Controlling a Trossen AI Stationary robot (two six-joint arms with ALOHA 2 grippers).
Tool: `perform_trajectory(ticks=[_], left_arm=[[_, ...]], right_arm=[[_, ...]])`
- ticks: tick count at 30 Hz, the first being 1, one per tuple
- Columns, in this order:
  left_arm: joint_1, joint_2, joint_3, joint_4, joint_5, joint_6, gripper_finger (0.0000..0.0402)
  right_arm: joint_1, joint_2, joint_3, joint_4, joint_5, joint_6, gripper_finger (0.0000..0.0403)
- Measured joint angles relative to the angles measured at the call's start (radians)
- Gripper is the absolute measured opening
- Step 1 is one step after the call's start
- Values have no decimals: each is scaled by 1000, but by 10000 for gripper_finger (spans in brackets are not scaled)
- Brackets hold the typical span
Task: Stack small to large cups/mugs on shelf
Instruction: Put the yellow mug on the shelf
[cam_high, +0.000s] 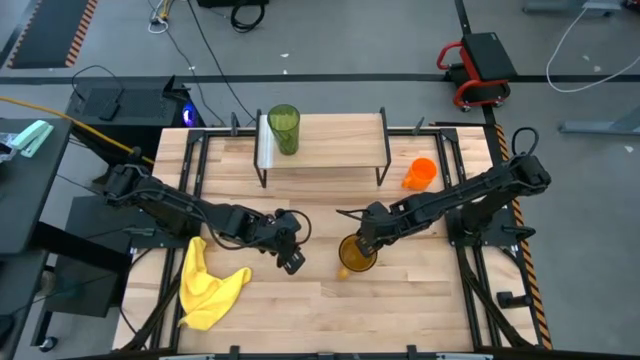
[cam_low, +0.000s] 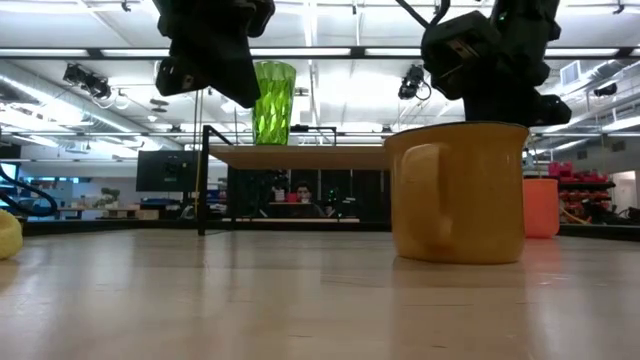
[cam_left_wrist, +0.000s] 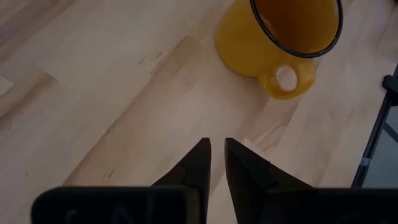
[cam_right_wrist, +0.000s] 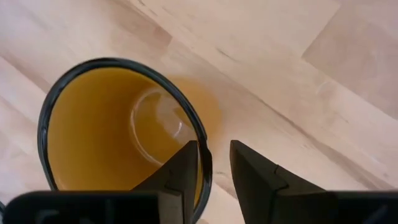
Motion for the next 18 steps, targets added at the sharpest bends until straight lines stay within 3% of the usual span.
perform_trajectory(ticks=[18], left_arm=[[26, 0, 0, 18, -3, -3, 53]], right_arm=[[-111, 18, 0, 7, -3, -133, 54]])
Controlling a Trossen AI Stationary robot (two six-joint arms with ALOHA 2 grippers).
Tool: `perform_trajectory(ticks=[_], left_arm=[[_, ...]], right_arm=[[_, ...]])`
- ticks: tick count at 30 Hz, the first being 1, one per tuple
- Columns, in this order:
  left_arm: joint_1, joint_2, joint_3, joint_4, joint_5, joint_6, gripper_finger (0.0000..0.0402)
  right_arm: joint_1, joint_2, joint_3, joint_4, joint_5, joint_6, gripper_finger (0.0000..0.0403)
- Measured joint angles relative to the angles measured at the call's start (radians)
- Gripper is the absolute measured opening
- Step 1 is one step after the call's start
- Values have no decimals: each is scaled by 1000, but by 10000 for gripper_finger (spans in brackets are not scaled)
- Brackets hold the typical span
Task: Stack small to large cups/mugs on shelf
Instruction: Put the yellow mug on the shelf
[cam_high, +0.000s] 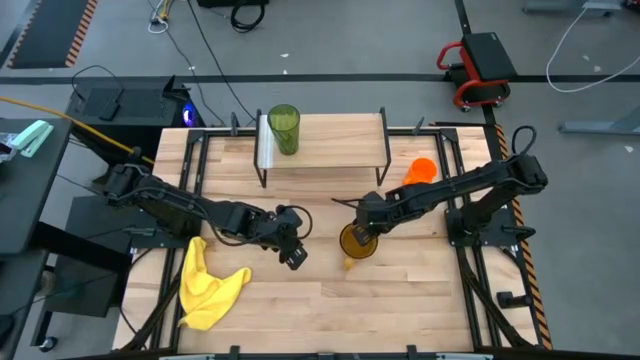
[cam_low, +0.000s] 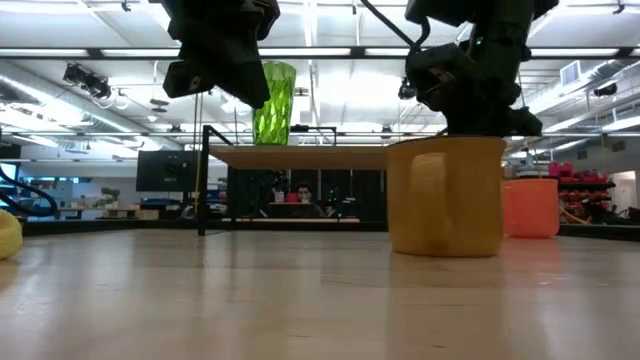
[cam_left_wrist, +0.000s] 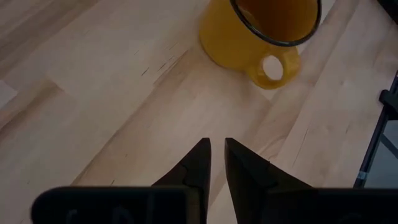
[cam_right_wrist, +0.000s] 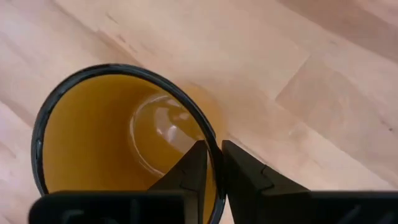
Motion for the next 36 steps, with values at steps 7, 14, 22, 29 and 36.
perform_trajectory(ticks=[7, 14, 22, 29, 36], left_arm=[[0, 0, 0, 4, 0, 2, 59], [13, 0, 0, 3, -1, 7, 52], [22, 0, 0, 3, 0, 20, 57], [28, 0, 0, 3, 0, 23, 55], [28, 0, 0, 3, 0, 31, 52]], right_arm=[[-15, 0, 0, 2, -1, -21, 52], [-15, 0, 0, 3, -2, -29, 51], [-17, -1, 2, 9, -15, -56, 34], [-46, -1, 2, 12, -32, -115, 30], [-74, 0, 27, 28, -36, -205, 25]])
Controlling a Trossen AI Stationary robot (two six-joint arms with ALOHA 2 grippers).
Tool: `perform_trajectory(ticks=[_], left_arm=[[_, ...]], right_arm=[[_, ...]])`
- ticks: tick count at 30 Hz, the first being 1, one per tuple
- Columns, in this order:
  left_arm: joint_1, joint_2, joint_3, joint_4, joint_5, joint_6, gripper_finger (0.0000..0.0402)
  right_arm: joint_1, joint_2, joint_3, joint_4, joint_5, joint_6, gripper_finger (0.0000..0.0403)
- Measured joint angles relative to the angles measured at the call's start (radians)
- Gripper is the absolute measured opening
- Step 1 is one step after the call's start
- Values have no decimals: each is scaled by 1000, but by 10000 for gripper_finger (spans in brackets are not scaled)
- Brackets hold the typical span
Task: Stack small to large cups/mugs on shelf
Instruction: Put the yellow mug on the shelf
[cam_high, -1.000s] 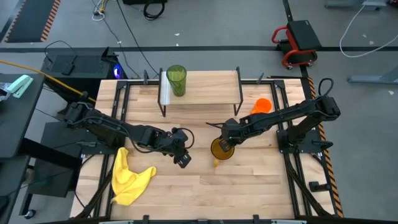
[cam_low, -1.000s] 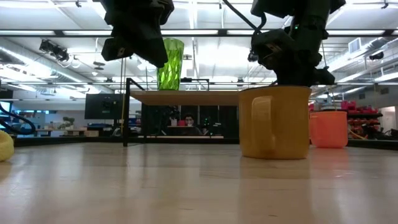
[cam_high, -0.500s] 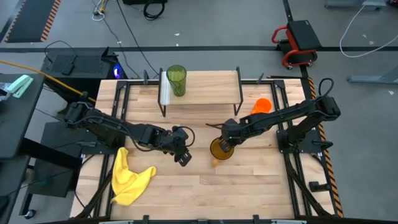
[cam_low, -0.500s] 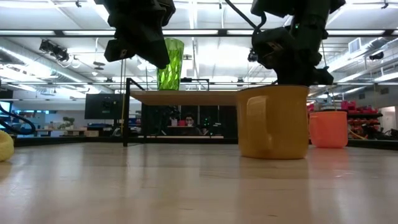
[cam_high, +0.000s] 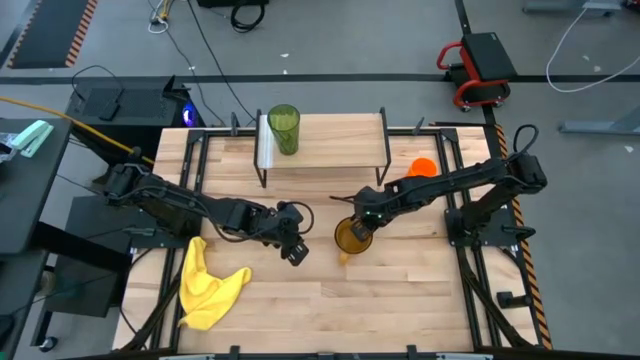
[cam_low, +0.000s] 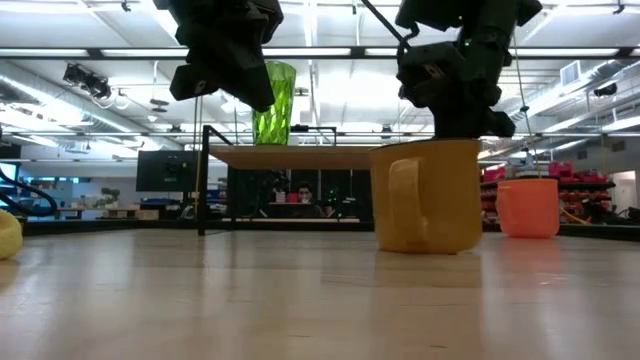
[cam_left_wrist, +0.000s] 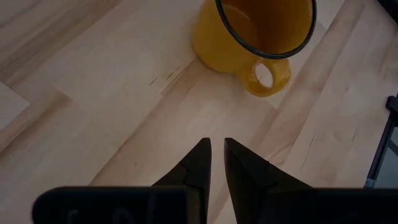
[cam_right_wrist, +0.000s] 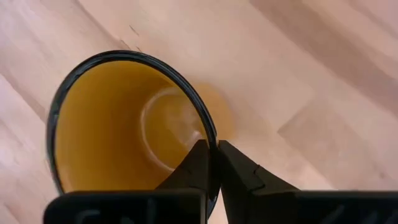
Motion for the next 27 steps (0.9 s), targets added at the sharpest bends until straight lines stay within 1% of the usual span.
perform_trajectory(ticks=[5, 12, 15, 21, 25, 27], left_arm=[[0, 0, 0, 0, 0, 1, 56], [0, 0, 0, 0, 0, 0, 50], [0, 0, 0, 0, 0, 19, 46], [5, 0, 0, 0, 1, 52, 38], [11, 0, 0, 0, 0, 53, 31], [12, 0, 0, 0, 0, 52, 27]], right_arm=[[-21, 2, 53, -5, 1, -91, 15], [-67, 2, 103, -20, -107, -194, 14], [-81, 1, 130, -39, -134, -235, 14], [-107, 1, 212, -140, -186, -321, 14], [-134, 1, 296, -280, -183, -393, 14], [-152, 1, 344, -318, -182, -421, 14]])
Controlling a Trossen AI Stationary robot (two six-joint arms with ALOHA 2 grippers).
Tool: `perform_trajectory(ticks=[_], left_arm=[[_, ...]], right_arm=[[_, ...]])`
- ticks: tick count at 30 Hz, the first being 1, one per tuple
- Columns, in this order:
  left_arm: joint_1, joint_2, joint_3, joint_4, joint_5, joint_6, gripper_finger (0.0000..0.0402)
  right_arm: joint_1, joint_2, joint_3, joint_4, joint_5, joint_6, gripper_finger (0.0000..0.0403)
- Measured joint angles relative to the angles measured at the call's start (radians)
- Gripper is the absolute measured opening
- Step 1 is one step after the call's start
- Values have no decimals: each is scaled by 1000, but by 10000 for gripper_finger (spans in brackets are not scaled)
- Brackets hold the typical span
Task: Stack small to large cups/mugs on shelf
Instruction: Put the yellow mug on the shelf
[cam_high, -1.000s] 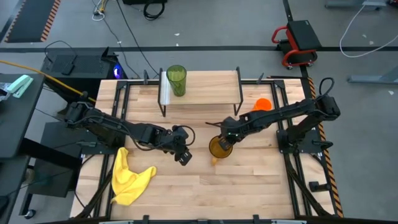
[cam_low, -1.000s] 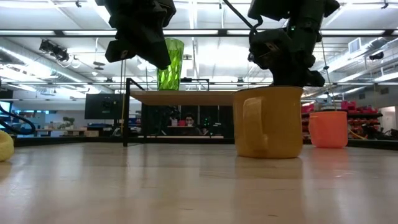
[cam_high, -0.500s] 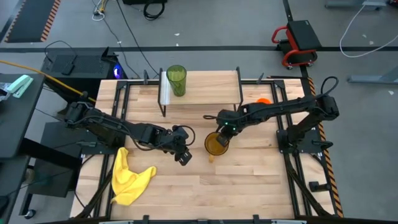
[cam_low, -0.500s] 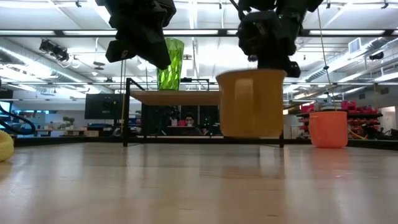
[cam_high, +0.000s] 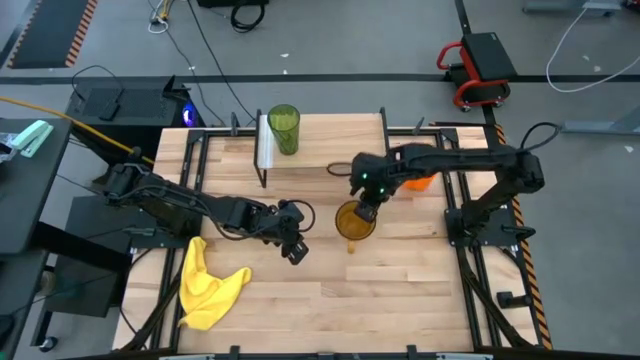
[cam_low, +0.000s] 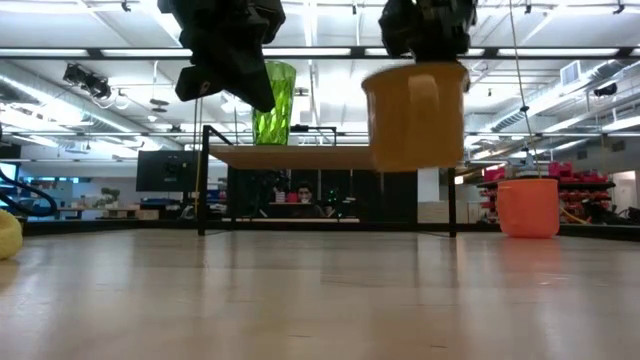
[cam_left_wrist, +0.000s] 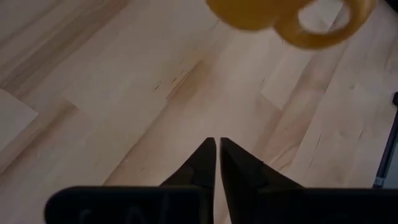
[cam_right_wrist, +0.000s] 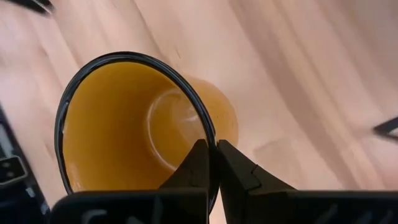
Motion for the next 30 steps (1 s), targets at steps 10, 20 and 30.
perform_trajectory(ticks=[10, 20, 30], left_arm=[[0, 0, 0, 0, 0, -22, 14], [6, 0, 0, 1, 0, -73, 19], [6, 0, 0, 7, -11, -124, 17]], right_arm=[[-119, -2, 198, -141, -6, -137, 14], [-239, 67, 410, -277, -3, -279, 14], [-343, 281, 765, -402, -45, -459, 14]])
